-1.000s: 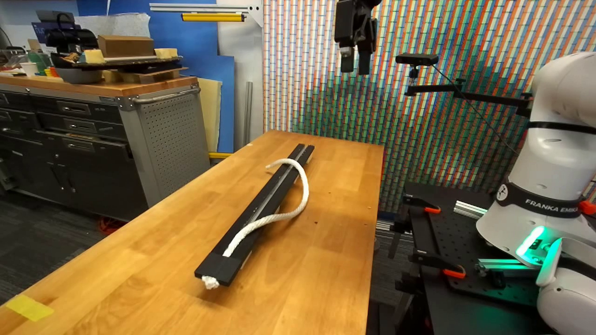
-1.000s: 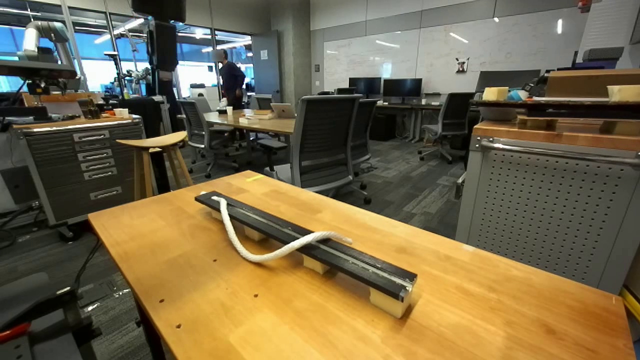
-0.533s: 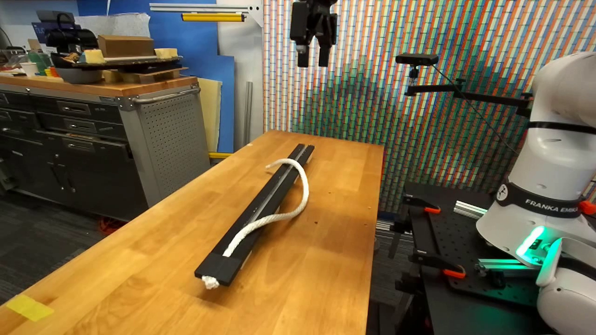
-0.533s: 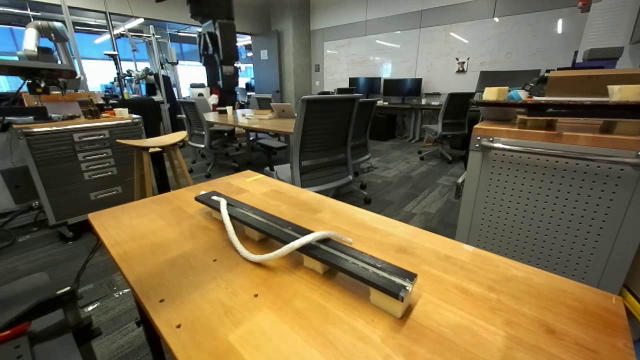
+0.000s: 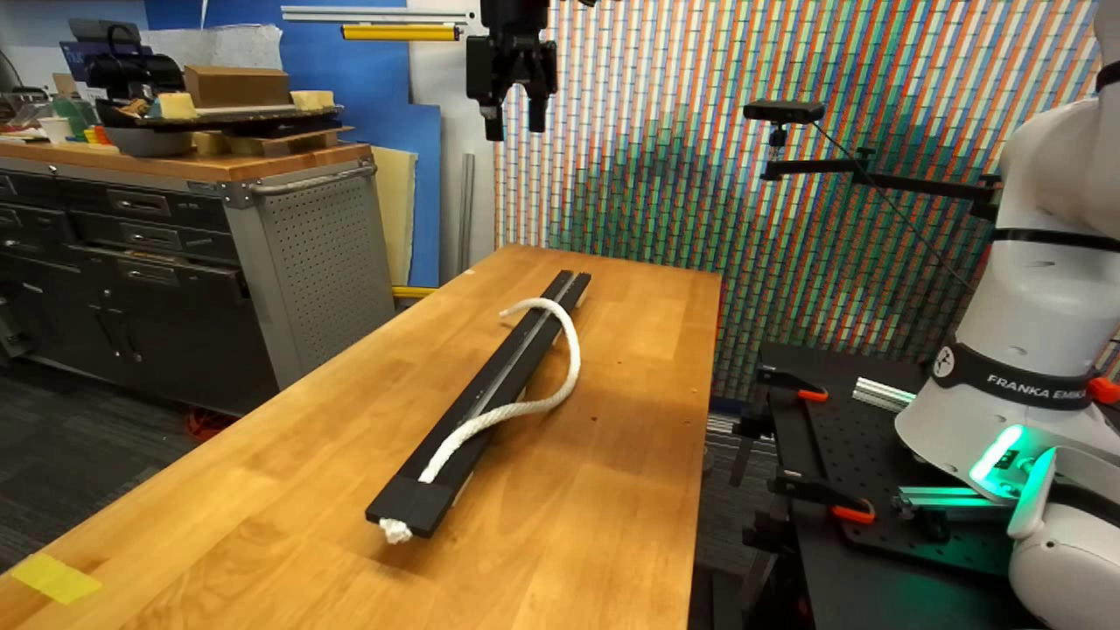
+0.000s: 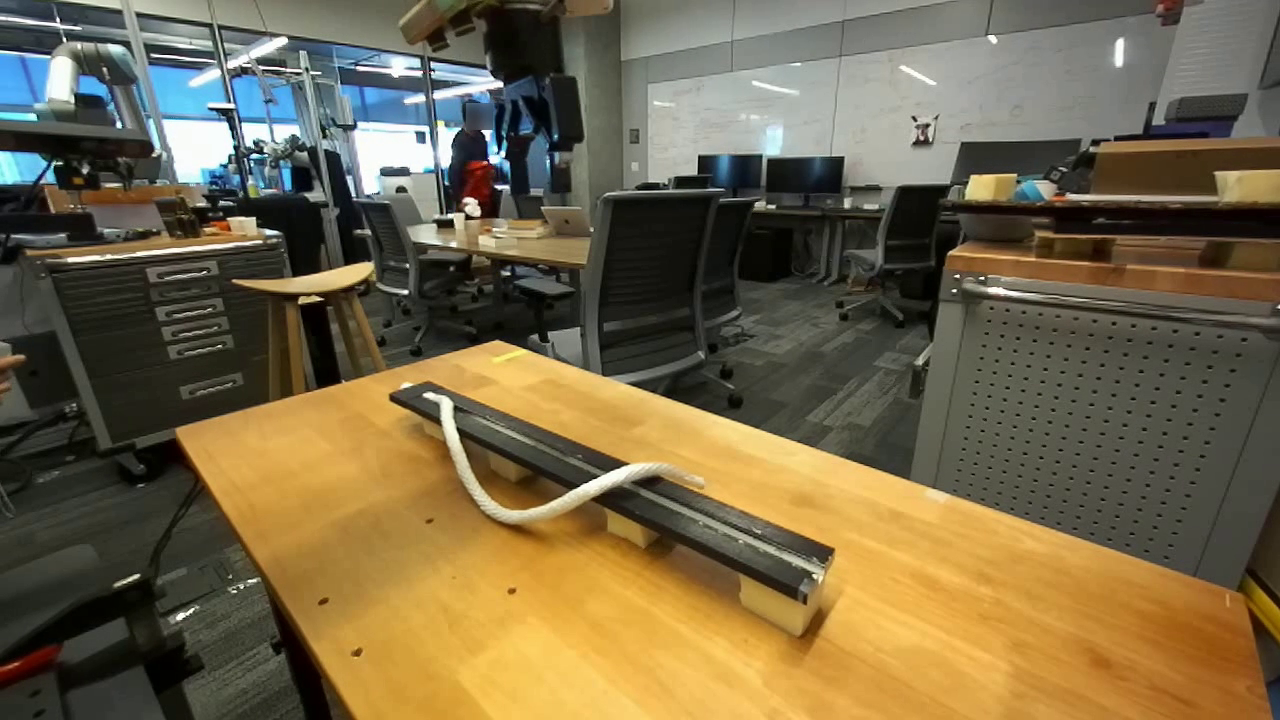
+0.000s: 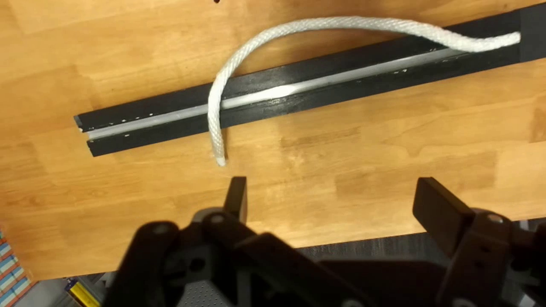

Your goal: Put the rope along the center of the black object

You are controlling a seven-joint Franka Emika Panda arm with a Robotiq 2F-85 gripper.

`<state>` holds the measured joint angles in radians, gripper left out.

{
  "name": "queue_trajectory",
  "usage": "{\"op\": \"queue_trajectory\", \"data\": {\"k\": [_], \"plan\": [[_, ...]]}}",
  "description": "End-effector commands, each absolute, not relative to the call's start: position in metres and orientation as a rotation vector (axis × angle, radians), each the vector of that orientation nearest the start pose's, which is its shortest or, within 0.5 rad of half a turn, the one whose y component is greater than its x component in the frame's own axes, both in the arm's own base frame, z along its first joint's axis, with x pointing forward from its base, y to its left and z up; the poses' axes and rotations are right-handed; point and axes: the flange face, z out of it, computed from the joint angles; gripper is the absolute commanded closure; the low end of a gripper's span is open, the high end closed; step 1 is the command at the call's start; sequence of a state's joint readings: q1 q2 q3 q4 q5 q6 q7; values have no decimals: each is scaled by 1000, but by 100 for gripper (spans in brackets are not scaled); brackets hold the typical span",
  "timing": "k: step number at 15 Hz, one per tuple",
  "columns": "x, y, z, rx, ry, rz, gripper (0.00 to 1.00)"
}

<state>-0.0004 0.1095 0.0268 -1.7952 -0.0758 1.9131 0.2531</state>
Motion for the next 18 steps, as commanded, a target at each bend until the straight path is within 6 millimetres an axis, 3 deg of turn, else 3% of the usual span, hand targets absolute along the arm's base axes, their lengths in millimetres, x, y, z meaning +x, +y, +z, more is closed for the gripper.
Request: {"op": "queue_trajectory", "data": {"k": [1, 6, 9, 14, 15, 16, 18], "plan": [[647, -9, 477, -3227, 374, -18, 0], [691, -31, 460, -3251, 450, 28, 0], [703, -39, 452, -3249, 481, 125, 0], [703, -50, 443, -3222, 504, 358, 0], [701, -48, 447, -3219, 497, 369, 0], [697, -46, 434, -3241, 497, 342, 0], [698, -46, 439, -3237, 500, 359, 0]]}}
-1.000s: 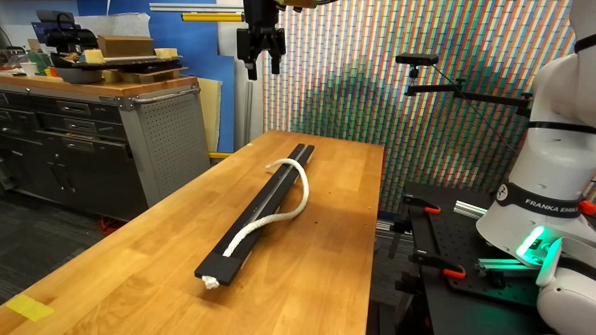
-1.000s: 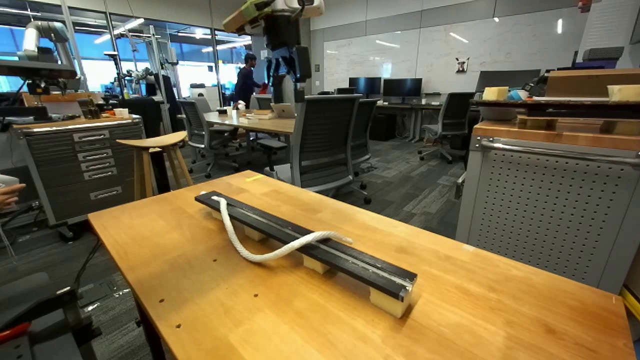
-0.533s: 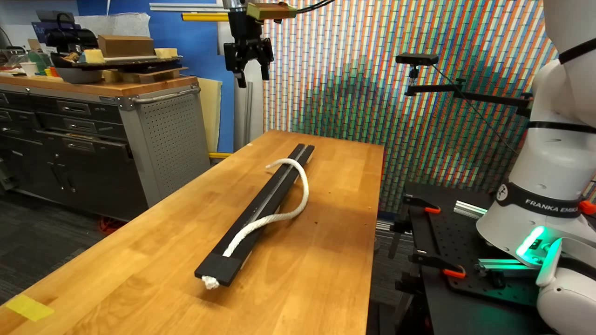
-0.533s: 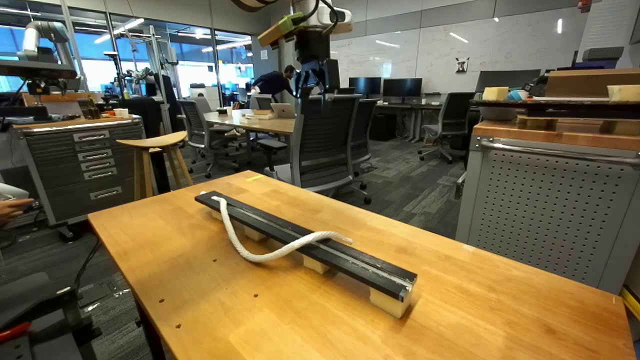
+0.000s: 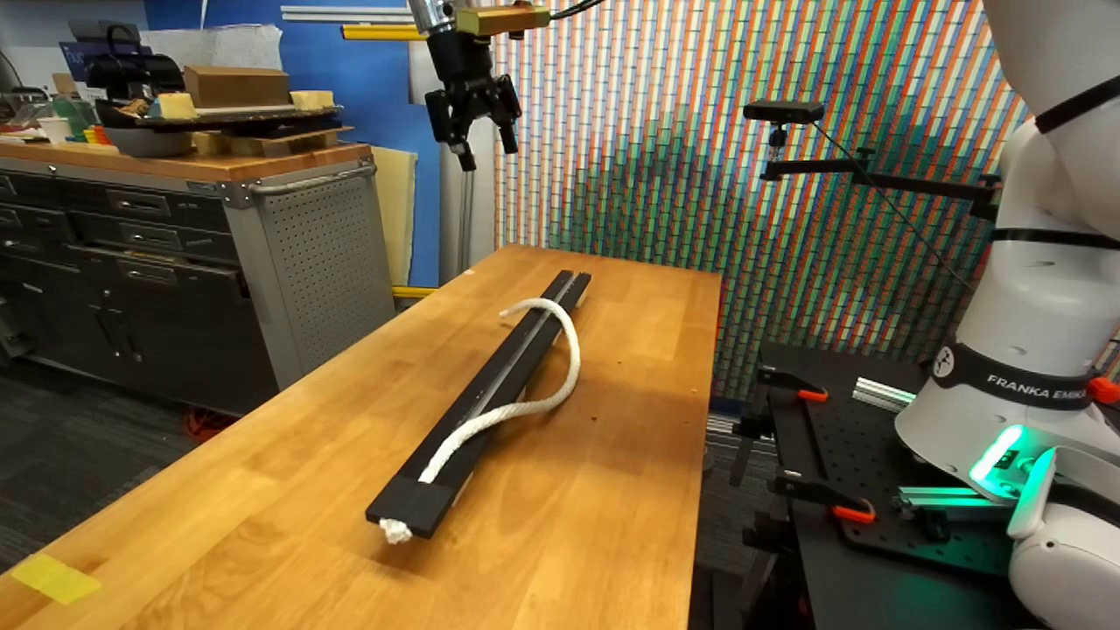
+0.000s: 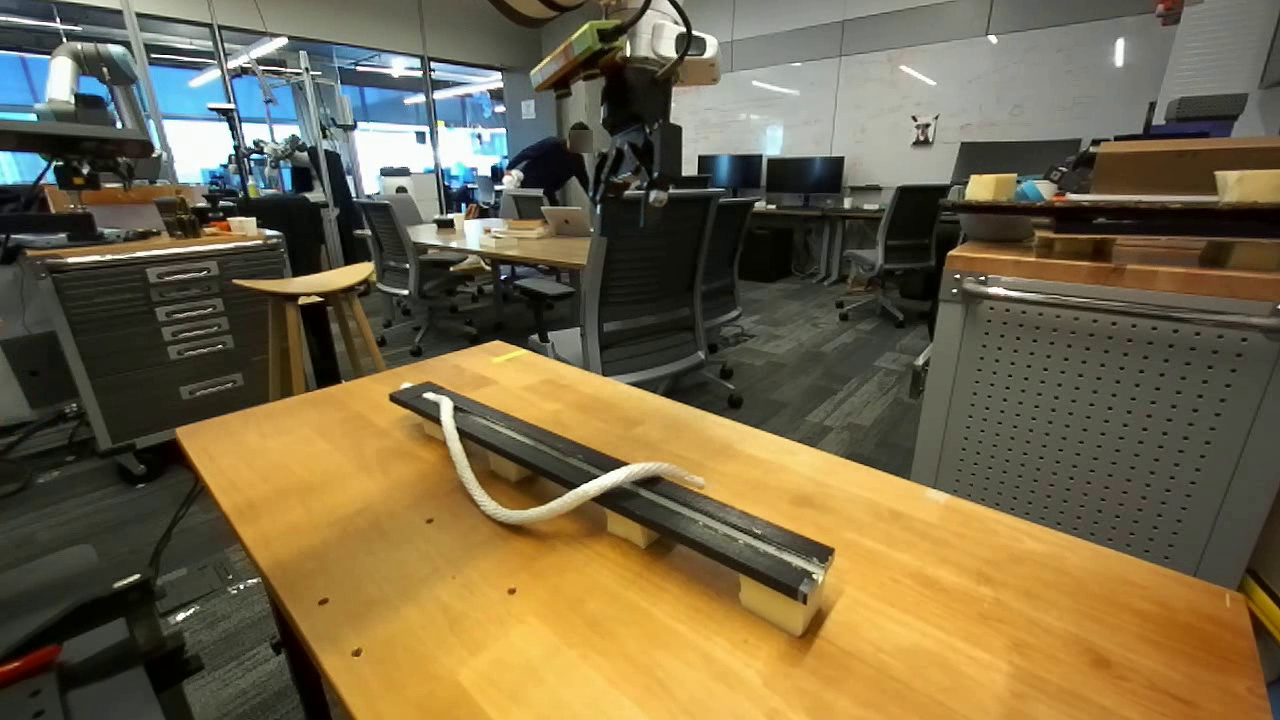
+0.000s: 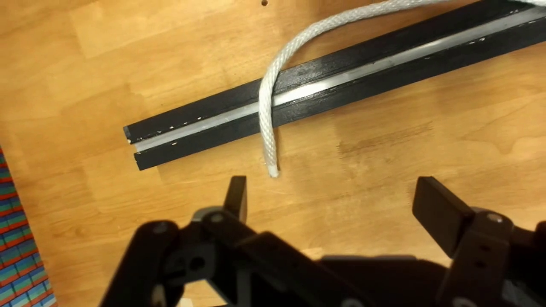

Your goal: Put the rope along the center of the black object

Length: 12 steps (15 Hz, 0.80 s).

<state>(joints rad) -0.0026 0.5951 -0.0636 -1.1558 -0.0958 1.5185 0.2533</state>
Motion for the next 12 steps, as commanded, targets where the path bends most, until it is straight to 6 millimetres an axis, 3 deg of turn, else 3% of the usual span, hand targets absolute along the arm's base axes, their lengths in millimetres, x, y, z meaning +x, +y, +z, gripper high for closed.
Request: {"op": "queue_trajectory", "data": {"k": [1, 5, 12], "plan": [[698, -46, 440, -3236, 501, 358, 0], [700, -47, 437, -3235, 510, 365, 0], [705, -92, 371, -3174, 688, 532, 0]]}}
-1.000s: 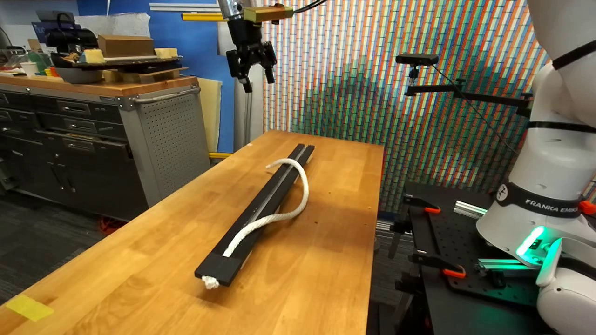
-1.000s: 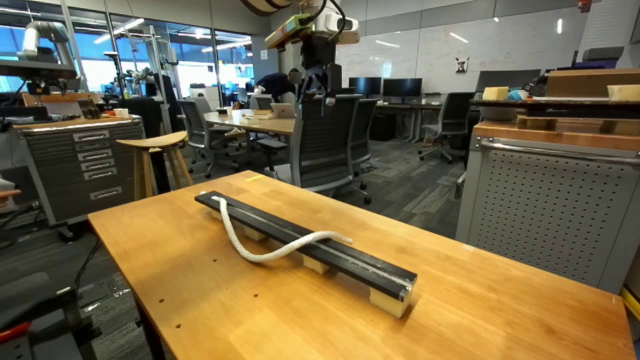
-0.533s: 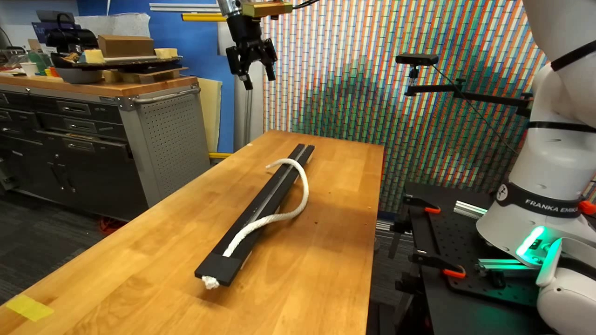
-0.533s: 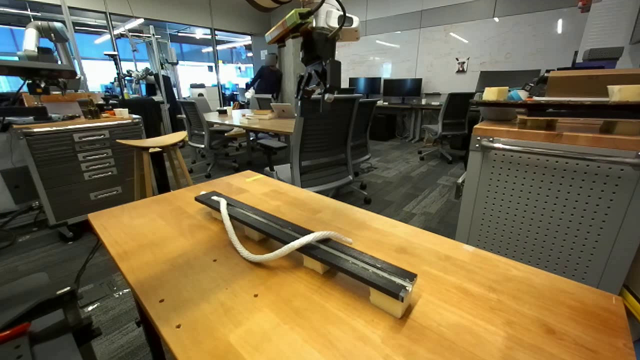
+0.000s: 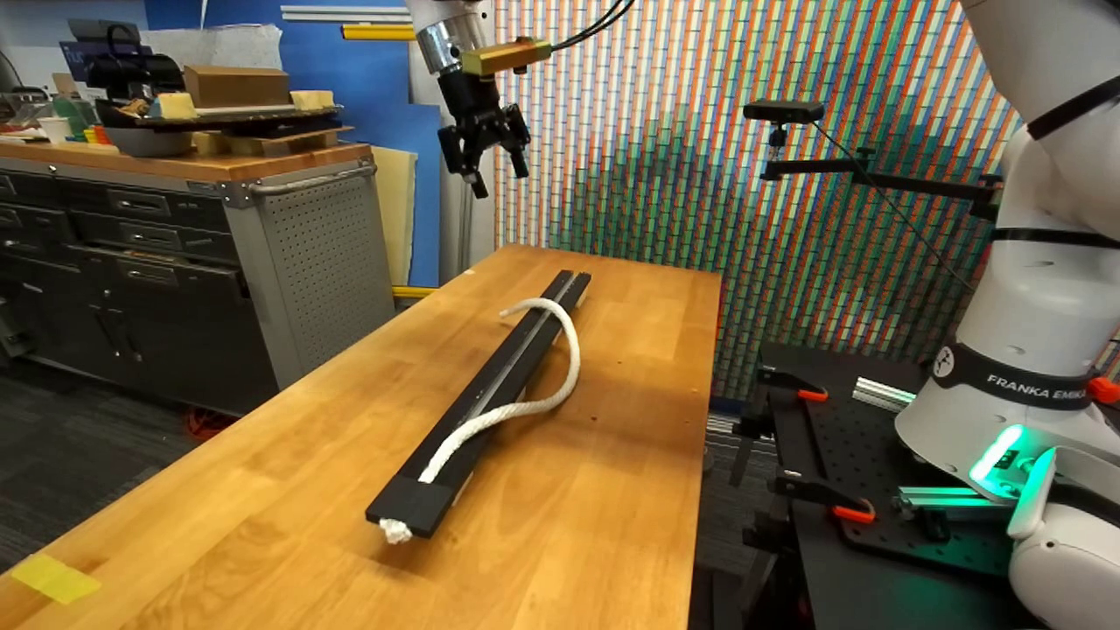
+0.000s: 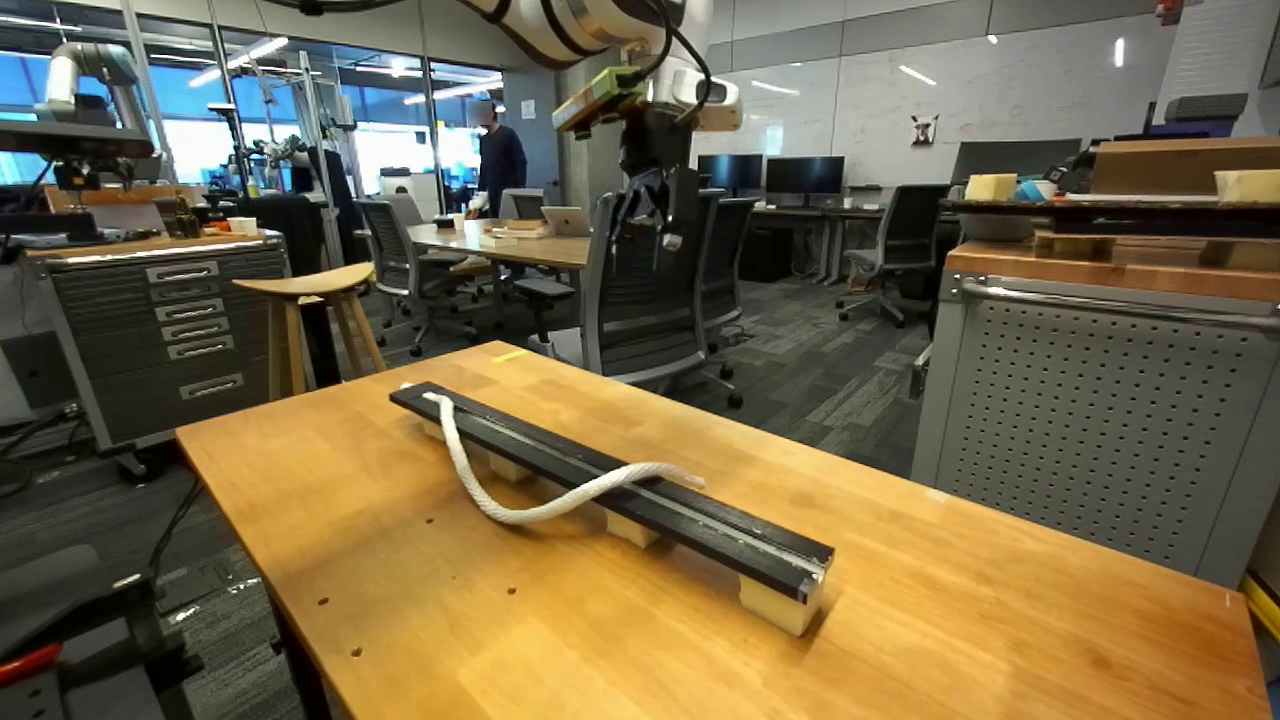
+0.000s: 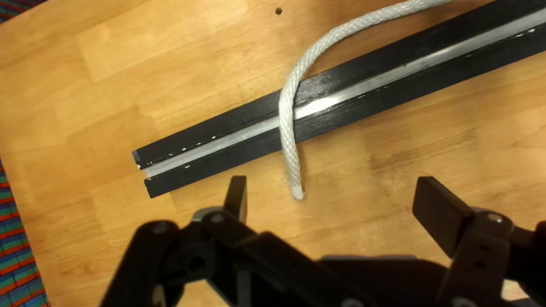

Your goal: Put the rope along the center of the black object

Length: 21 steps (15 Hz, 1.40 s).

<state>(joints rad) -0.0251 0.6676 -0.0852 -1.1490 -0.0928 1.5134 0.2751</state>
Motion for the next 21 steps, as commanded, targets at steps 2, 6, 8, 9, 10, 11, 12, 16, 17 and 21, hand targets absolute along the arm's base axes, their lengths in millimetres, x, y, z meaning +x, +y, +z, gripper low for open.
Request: {"op": "queue_trajectory", "data": {"k": [2, 6, 8, 9, 10, 11, 12, 16, 17, 21], "plan": [[702, -104, 352, -3139, 709, 593, 0], [698, -115, 329, -3021, 707, 624, 0], [696, -118, 321, -2985, 724, 627, 0], [695, -119, 318, -2983, 730, 628, 0], [693, -120, 315, -2986, 732, 623, 0], [694, -121, 311, -3009, 733, 594, 0], [694, -122, 308, -3030, 735, 566, 0], [697, -122, 286, -3080, 728, 437, 0], [696, -121, 283, -3083, 726, 418, 0], [699, -118, 273, -3063, 722, 443, 0]]}}
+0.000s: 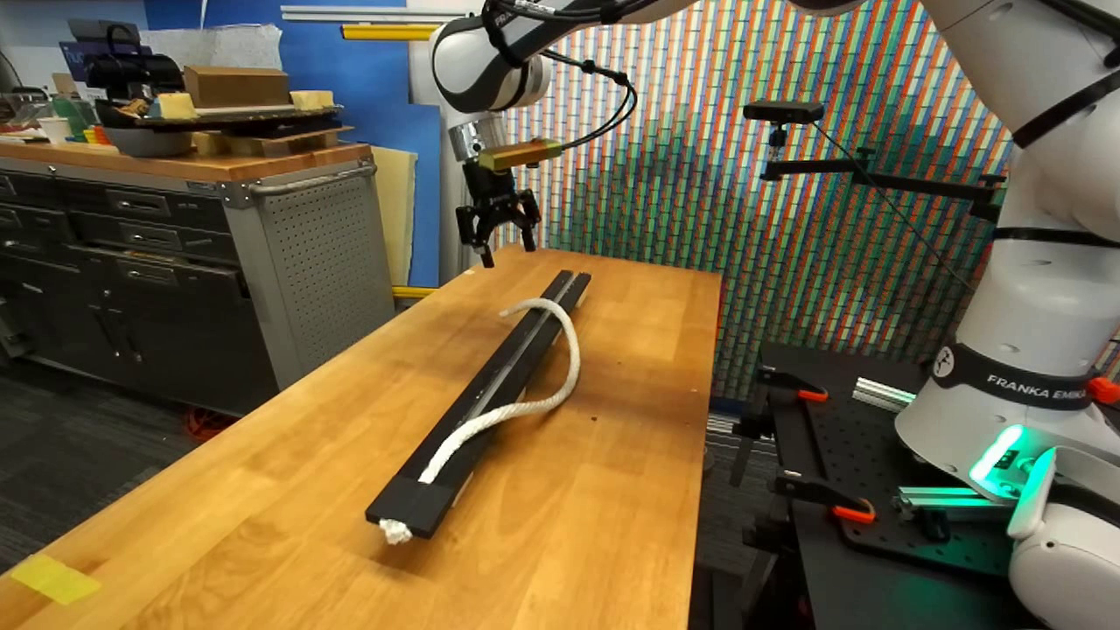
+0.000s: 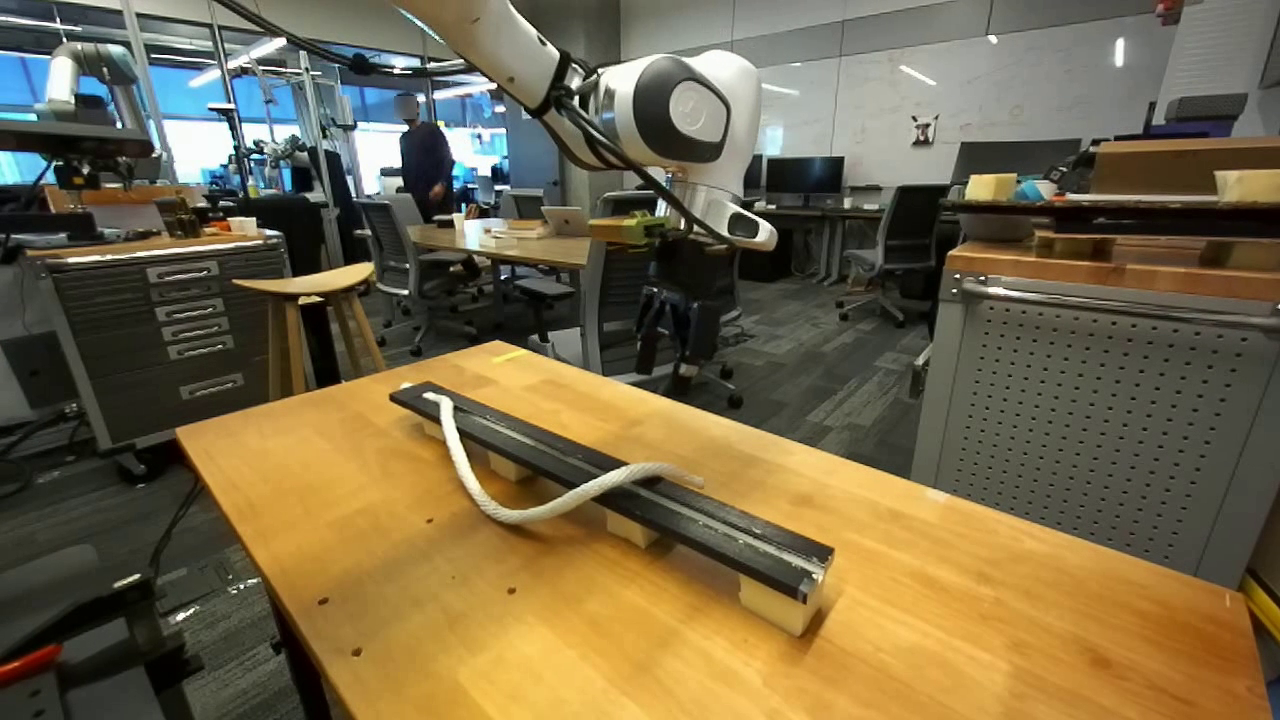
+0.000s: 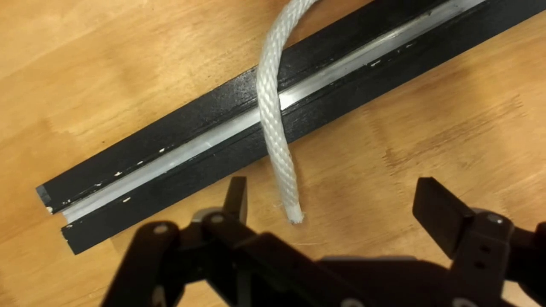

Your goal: Put the rope along the center of the black object

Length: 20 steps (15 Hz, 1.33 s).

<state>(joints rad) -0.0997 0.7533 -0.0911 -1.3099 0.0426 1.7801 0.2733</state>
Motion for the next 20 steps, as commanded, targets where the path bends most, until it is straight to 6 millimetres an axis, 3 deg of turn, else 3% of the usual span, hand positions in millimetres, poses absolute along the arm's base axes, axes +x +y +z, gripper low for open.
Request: {"op": "queue_trajectory", "data": {"k": [1, 4, 12, 20], "plan": [[699, -116, 274, -3064, 717, 441, 0], [701, -115, 276, -3059, 718, 422, 0], [708, -120, 220, -3079, 704, 507, 0], [720, -132, 208, -3093, 714, 489, 0]]}}
